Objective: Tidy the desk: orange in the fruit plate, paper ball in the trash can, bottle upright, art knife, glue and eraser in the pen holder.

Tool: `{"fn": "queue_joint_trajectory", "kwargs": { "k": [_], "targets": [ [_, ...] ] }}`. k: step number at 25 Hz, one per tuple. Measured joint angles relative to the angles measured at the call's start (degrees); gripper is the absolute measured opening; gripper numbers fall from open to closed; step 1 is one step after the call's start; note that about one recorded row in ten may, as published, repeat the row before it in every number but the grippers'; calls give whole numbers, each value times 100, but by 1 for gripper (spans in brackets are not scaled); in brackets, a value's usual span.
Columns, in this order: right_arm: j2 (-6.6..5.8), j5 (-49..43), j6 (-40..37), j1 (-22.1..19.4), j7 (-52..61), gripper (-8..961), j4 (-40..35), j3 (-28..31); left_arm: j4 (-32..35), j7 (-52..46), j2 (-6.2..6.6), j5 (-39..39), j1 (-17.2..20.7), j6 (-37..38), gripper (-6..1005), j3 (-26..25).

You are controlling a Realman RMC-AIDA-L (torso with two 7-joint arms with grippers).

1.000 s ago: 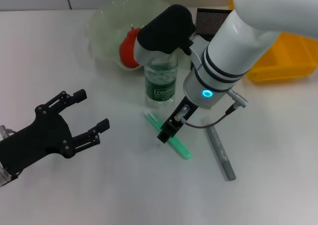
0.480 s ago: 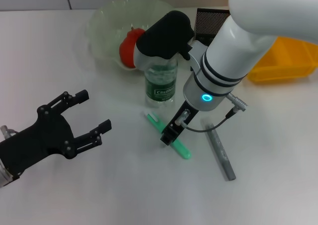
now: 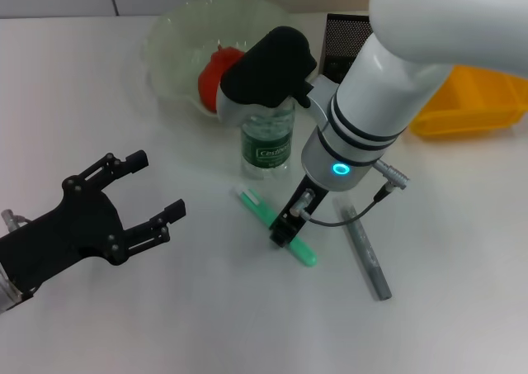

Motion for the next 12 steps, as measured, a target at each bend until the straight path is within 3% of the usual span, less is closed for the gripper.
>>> {"fn": "queue_joint_trajectory", "kwargs": {
  "k": [6,12],
  "targets": [
    [0,16,-14,62,26,210,60,-97,-4,0,0,0,-8,-31,852,0],
    [1,-167,-221,-209,113,194,-631,-174,-4,0,-7,-12,14,-7,853,-1]
  ]
}}
